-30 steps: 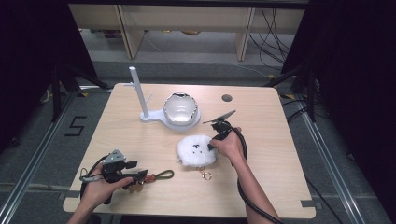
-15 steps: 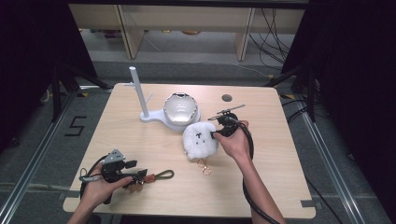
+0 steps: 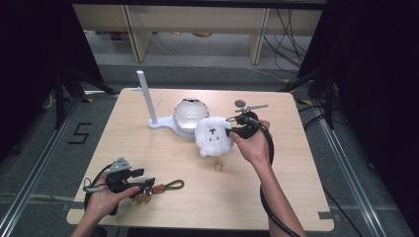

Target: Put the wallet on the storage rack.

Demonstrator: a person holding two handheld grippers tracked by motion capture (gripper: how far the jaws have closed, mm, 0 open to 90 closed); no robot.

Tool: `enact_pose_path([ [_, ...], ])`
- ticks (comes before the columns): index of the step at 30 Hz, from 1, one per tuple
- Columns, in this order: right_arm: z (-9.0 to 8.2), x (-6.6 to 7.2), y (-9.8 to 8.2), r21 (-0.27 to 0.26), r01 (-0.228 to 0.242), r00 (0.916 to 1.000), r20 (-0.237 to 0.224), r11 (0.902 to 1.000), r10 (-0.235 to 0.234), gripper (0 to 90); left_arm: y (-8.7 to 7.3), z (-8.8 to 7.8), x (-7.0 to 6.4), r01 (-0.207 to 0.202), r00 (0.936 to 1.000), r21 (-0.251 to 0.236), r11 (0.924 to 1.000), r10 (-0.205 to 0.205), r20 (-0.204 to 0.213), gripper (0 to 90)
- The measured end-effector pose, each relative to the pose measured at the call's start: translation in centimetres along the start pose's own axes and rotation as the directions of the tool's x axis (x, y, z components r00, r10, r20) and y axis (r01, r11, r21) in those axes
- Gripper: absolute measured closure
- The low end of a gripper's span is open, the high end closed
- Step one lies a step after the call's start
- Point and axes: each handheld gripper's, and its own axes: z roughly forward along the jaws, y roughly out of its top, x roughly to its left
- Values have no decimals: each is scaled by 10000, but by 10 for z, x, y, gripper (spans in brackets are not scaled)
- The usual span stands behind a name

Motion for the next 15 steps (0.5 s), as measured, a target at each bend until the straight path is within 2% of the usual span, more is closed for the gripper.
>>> enact_pose_path([
  [4,-7,3,5,-307,-84,9998,-168,9995,79,817,0,0,0,69,10000,-17,10000,-69,5,347],
  [6,-7,1,8,-697,215,9996,-184,9973,-228,817,0,0,0,72,10000,-14,10000,-72,11,347],
  [8,-10,2,11,-681,50,9998,-189,9977,-63,817,0,0,0,56,10000,-45,10000,-56,1,347],
  [9,-10,1,13,-907,279,9994,-197,9955,-298,817,0,0,0,70,10000,-59,10000,-70,-4,347],
  [11,-13,2,16,-870,163,9997,-171,9961,-178,817,0,-1,0,56,10000,-3,10000,-56,-44,347],
  [12,-13,1,17,-1068,360,9990,-236,9936,-387,816,0,-1,0,56,10000,-3,10000,-56,-44,347],
  [13,-14,4,18,-981,71,9997,-205,9952,-92,817,0,-1,0,54,10000,-12,10000,-54,-38,347],
  [15,-15,3,21,-1151,209,9995,-221,9931,-236,816,0,0,0,48,10000,-51,10000,-49,-29,347],
])
